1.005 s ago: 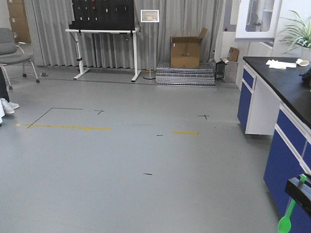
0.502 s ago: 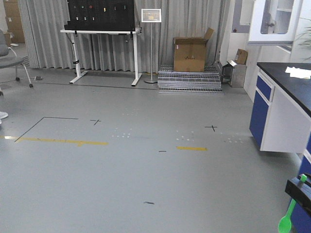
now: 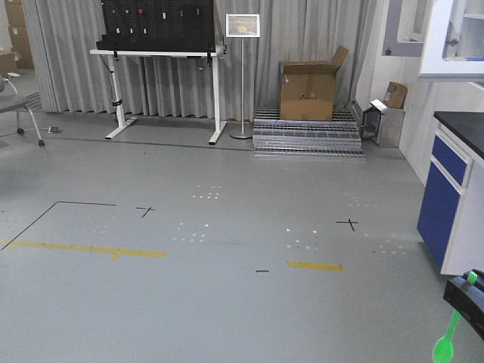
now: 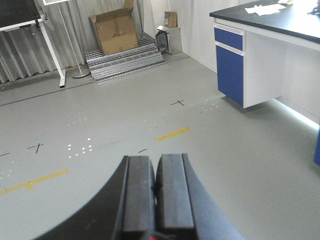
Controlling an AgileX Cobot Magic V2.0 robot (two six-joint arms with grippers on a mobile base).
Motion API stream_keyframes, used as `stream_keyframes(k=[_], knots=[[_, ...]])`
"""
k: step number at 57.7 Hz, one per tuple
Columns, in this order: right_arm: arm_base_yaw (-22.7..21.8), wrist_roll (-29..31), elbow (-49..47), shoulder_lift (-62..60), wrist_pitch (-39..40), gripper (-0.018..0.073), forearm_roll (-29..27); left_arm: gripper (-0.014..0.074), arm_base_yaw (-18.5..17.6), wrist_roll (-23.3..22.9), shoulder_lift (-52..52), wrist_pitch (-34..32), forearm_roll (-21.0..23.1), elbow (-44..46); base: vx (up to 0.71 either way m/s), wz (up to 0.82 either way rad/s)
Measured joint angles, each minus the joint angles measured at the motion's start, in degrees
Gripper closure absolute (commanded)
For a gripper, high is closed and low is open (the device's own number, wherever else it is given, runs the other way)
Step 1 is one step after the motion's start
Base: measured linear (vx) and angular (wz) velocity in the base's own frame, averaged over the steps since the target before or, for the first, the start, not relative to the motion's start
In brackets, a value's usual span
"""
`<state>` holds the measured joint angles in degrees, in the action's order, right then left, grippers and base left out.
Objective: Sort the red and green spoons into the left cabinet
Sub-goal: 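Drive the base away from the bench to the open cabinet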
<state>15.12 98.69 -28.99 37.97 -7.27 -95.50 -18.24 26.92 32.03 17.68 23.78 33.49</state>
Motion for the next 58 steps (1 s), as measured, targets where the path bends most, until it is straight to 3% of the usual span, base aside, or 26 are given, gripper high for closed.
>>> stream_keyframes(k=[58], knots=[[0.0,0.0,0.0,0.0,0.0,0.0562,0.0,0.0596,0.0,0.0,0.0,0.0,0.0,0.0,0.67,-0.03]])
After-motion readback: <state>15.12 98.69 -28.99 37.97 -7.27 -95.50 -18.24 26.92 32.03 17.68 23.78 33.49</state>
